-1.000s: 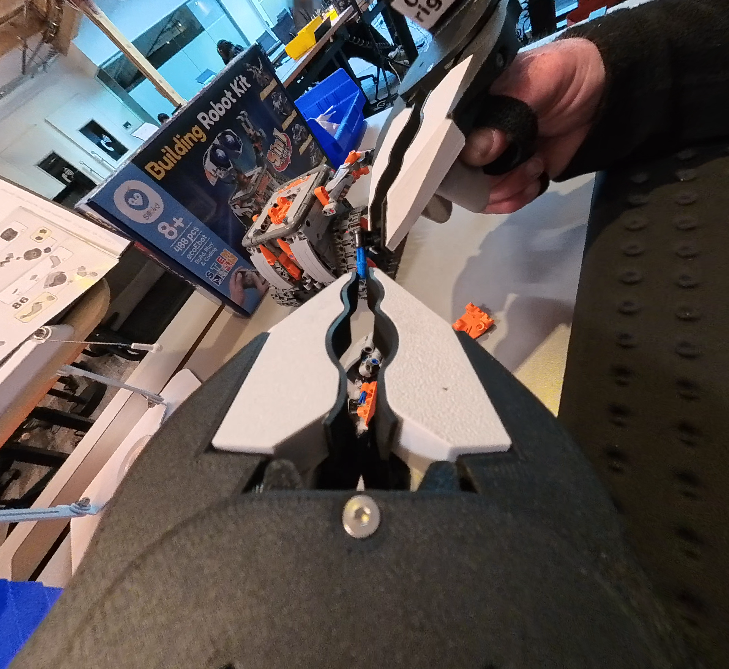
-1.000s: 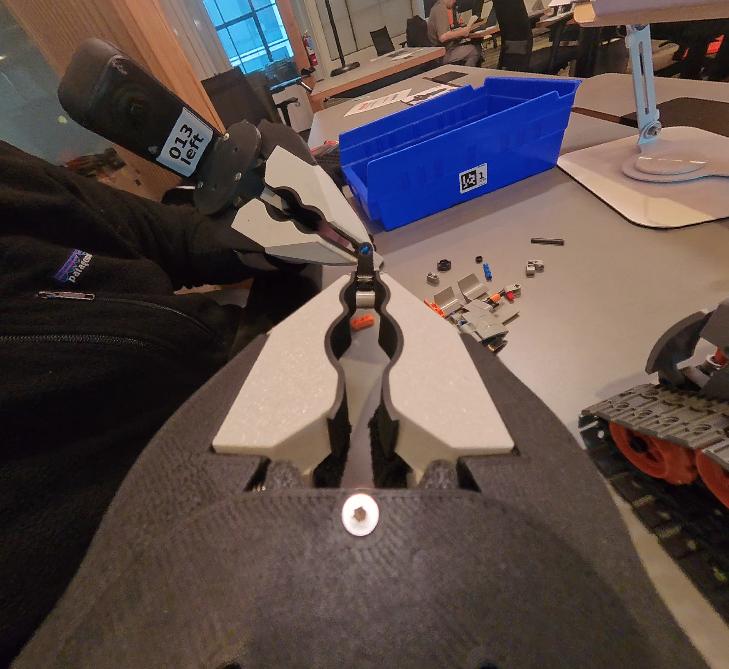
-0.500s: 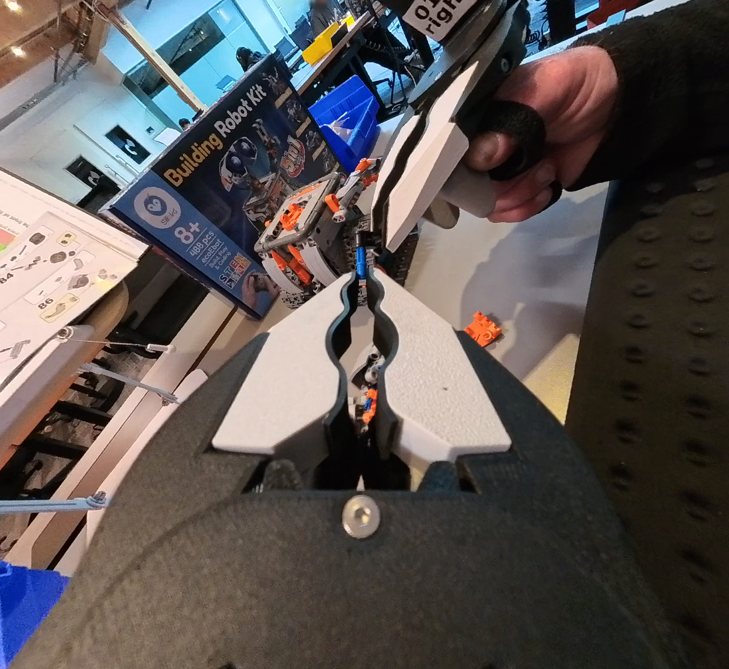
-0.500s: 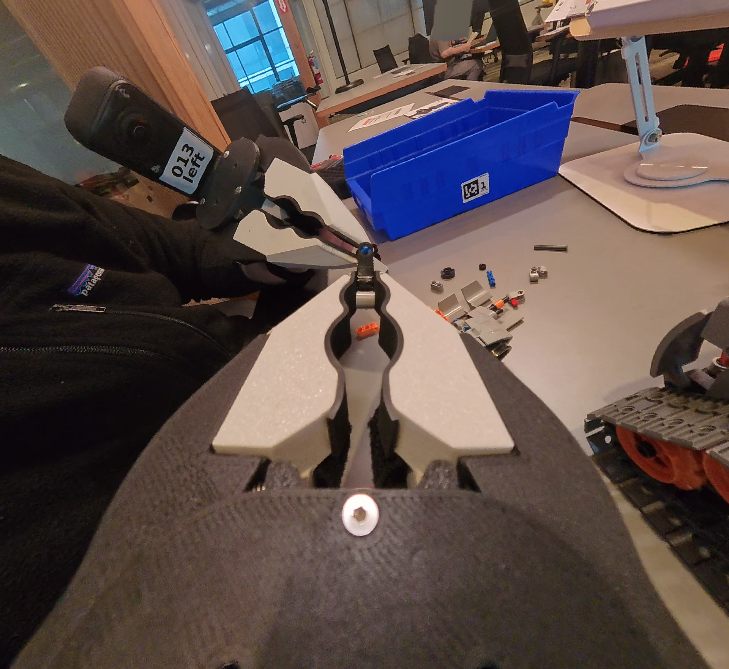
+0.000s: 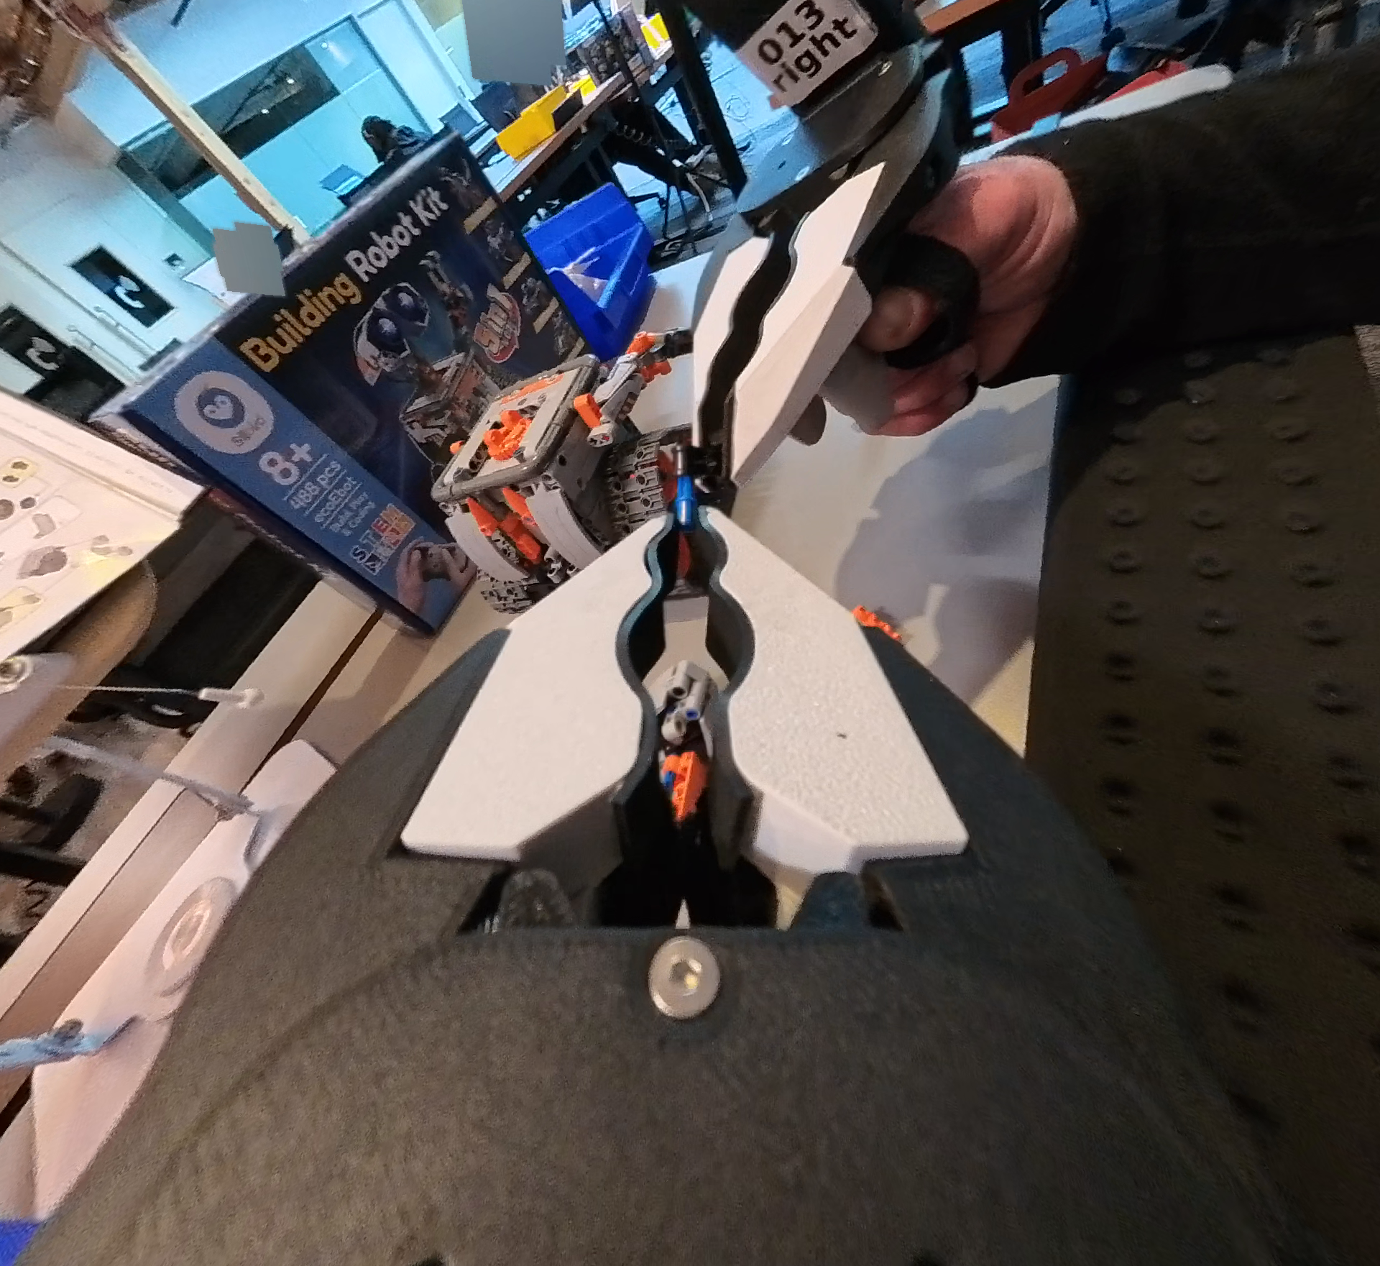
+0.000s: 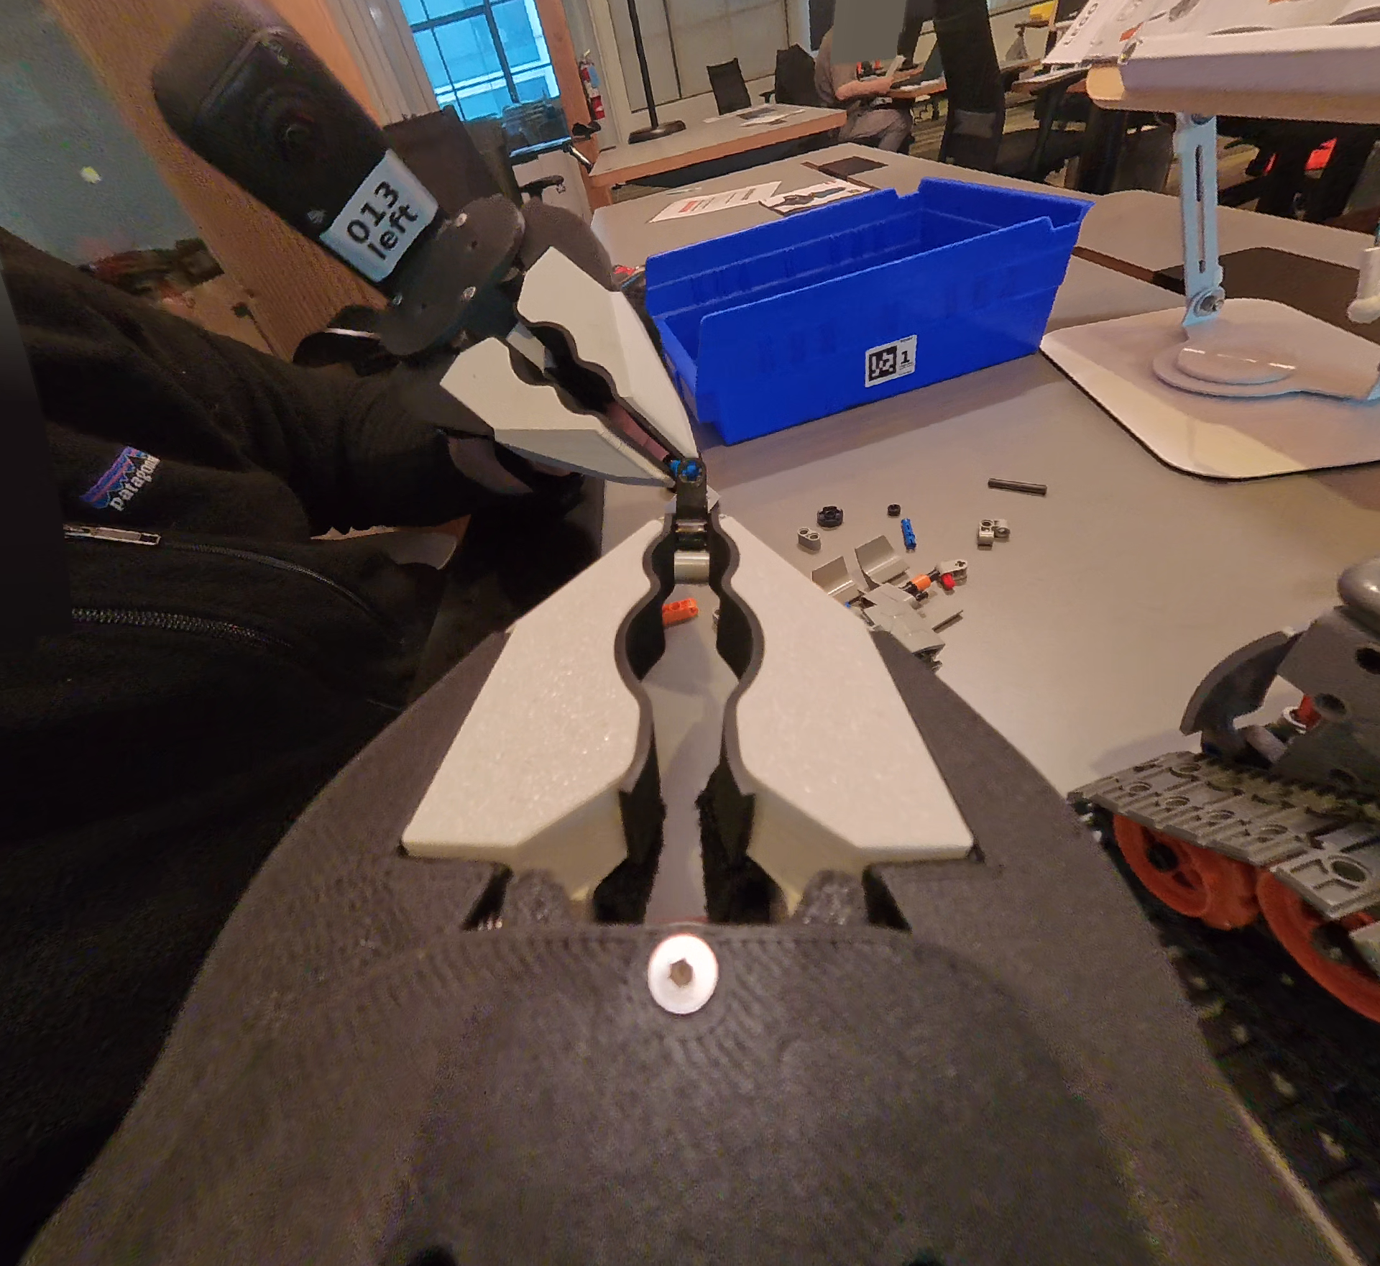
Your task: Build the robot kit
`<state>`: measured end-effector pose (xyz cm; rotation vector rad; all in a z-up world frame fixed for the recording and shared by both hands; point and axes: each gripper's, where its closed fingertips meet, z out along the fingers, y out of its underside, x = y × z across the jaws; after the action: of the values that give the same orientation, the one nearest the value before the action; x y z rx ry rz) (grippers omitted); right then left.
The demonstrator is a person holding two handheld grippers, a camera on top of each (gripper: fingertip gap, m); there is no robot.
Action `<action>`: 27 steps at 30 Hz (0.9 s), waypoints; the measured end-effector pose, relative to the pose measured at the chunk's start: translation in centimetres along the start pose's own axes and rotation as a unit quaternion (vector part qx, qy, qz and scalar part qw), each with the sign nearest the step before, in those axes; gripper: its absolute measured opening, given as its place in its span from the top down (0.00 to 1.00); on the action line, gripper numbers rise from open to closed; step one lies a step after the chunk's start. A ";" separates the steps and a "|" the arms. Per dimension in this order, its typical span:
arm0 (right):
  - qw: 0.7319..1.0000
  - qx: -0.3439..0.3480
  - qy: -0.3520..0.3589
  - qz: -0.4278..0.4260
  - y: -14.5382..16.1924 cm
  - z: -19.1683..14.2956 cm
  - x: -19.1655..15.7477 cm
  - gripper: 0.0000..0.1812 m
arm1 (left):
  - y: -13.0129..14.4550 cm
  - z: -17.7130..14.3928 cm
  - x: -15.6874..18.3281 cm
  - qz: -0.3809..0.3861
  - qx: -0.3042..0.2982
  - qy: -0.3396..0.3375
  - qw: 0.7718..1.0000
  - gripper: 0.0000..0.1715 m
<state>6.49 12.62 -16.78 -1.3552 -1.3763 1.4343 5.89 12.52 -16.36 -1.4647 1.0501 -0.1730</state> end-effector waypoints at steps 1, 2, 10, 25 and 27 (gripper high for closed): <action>1.000 0.000 -0.001 -0.005 0.0 0.0 -0.1 0.97 | -0.1 -0.1 0.0 -0.006 0.005 0.008 1.000 1.00; 1.000 0.000 -0.003 -0.007 -0.1 -0.1 -0.1 0.97 | -0.2 -0.1 0.0 -0.014 0.010 0.015 1.000 1.00; 0.999 0.019 -0.027 -0.001 -0.5 0.0 -0.7 0.97 | -1.1 -0.6 -0.1 -0.063 0.050 0.049 0.996 0.99; 0.998 0.037 -0.042 -0.002 -1.1 -0.1 -1.5 0.97 | -1.2 -0.4 0.5 -0.116 0.077 0.079 0.987 0.99; 0.998 0.038 -0.043 -0.004 -1.2 -0.1 -1.5 0.97 | -1.3 -0.4 0.5 -0.125 0.081 0.085 0.985 0.99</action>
<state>6.73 11.37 -15.28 -1.2503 -1.3655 1.5397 6.53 11.70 -15.40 -1.4472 0.9611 -0.5584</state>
